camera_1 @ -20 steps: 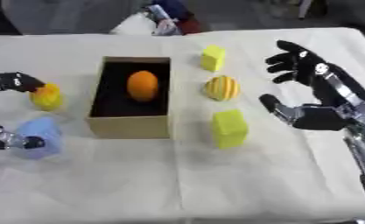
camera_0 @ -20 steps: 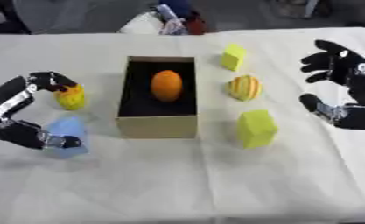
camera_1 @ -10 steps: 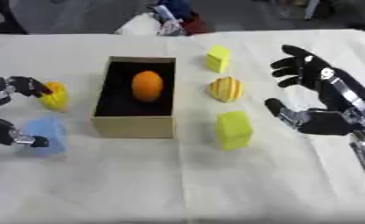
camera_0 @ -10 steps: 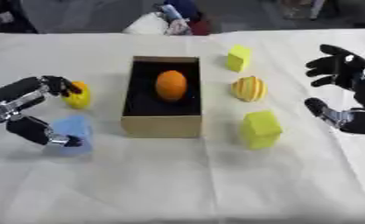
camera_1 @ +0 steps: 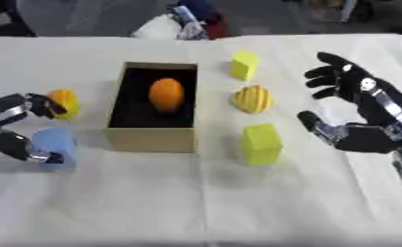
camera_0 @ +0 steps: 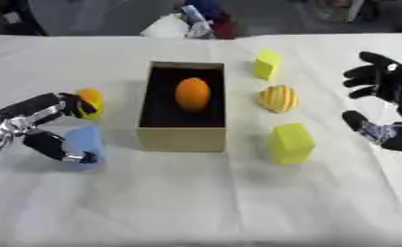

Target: Pick up objects on the table and place them in the box.

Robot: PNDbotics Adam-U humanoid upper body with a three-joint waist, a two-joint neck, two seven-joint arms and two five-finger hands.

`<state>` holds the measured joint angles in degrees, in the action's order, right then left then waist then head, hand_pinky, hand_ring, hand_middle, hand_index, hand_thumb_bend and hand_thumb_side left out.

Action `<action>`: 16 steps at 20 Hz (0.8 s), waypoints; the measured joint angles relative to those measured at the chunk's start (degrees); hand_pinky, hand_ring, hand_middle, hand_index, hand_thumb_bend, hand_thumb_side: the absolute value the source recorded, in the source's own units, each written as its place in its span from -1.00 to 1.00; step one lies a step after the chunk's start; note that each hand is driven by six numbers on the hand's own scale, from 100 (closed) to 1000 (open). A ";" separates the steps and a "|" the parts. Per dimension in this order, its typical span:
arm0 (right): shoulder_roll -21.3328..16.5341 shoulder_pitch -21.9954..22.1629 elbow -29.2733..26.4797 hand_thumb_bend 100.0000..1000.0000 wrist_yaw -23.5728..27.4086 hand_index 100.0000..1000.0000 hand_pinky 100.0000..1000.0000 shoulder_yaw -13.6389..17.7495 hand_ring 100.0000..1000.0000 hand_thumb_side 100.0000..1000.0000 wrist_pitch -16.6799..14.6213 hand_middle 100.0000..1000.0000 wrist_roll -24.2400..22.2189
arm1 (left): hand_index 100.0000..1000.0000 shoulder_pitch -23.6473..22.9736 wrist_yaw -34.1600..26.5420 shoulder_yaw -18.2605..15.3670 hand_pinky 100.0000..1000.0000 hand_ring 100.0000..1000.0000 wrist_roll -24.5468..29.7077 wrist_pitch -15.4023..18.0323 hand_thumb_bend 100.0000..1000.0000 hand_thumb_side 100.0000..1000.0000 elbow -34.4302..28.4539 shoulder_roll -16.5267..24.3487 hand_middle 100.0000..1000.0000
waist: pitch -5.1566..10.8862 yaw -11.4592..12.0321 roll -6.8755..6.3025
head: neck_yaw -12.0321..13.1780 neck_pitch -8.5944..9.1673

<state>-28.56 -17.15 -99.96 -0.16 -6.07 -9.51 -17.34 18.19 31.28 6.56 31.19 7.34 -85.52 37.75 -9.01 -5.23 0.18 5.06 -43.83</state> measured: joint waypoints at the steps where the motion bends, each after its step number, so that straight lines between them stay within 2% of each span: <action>1: 0.00 0.00 0.00 -0.44 0.00 1.00 0.42 0.00 0.57 -0.64 0.00 0.54 0.00 | 0.58 -0.03 0.02 0.20 0.49 0.37 0.54 0.07 0.44 -0.34 0.04 0.00 0.38 | 0.00 0.00 0.00 | 0.10 0.00; 5: 0.00 0.00 0.01 -0.44 0.00 1.00 0.42 0.00 0.57 -0.64 0.02 0.54 -0.02 | 0.52 -0.86 0.35 0.77 0.41 0.29 2.80 0.30 0.33 -0.44 0.06 0.04 0.26 | 0.00 -0.03 0.00 | 0.18 0.00; 9: 0.00 0.00 0.02 -0.45 0.00 1.00 0.42 0.00 0.57 -0.63 0.05 0.54 -0.05 | 0.40 -1.81 1.12 0.79 0.29 0.13 4.11 0.20 0.14 -0.60 -0.18 0.12 0.09 | 0.00 -0.03 0.00 | 0.14 0.00; 10: 0.00 0.00 0.02 -0.46 0.00 1.00 0.42 0.00 0.58 -0.63 0.07 0.54 -0.06 | 0.28 -2.05 1.34 0.70 0.15 0.00 4.13 0.15 0.03 -0.69 -0.38 0.12 -0.06 | 0.00 -0.02 0.00 | 0.11 0.00; 11: 0.00 0.00 0.02 -0.46 0.00 1.00 0.42 0.00 0.58 -0.63 0.09 0.54 -0.06 | 0.26 -2.23 1.49 0.60 0.12 -0.04 4.00 0.06 0.00 -0.71 -0.45 0.12 -0.09 | 0.00 -0.01 0.00 | 0.06 0.00; 12: 0.00 0.00 0.03 -0.57 0.00 1.00 0.42 0.00 0.58 -0.60 0.12 0.54 -0.04 | 0.14 -2.50 1.51 0.51 -0.01 -0.16 3.63 -0.08 -0.15 -0.79 -0.61 0.12 -0.21 | 0.00 -0.01 0.00 | 0.00 0.00; 14: 0.00 0.00 0.07 -0.67 0.00 1.00 0.42 0.01 0.58 -0.57 0.21 0.54 0.05 | 0.06 -3.12 1.51 0.17 -0.11 -0.24 2.07 -0.43 -0.29 -0.86 -0.93 0.12 -0.31 | 0.00 0.00 0.00 | -0.16 0.00; 16: 0.00 0.01 0.18 -0.68 0.00 1.00 0.42 0.01 0.58 -0.57 0.33 0.53 0.18 | 0.00 -3.64 1.56 -0.37 -0.19 -0.32 -0.46 -0.88 -0.39 -0.90 -1.42 0.12 -0.40 | 0.00 0.05 0.00 | -0.19 0.00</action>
<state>-28.56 -17.14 -99.77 -0.16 -6.06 -9.18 -17.16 14.55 32.83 6.18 30.73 6.46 -86.94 37.87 -9.01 -5.18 0.18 4.87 -43.83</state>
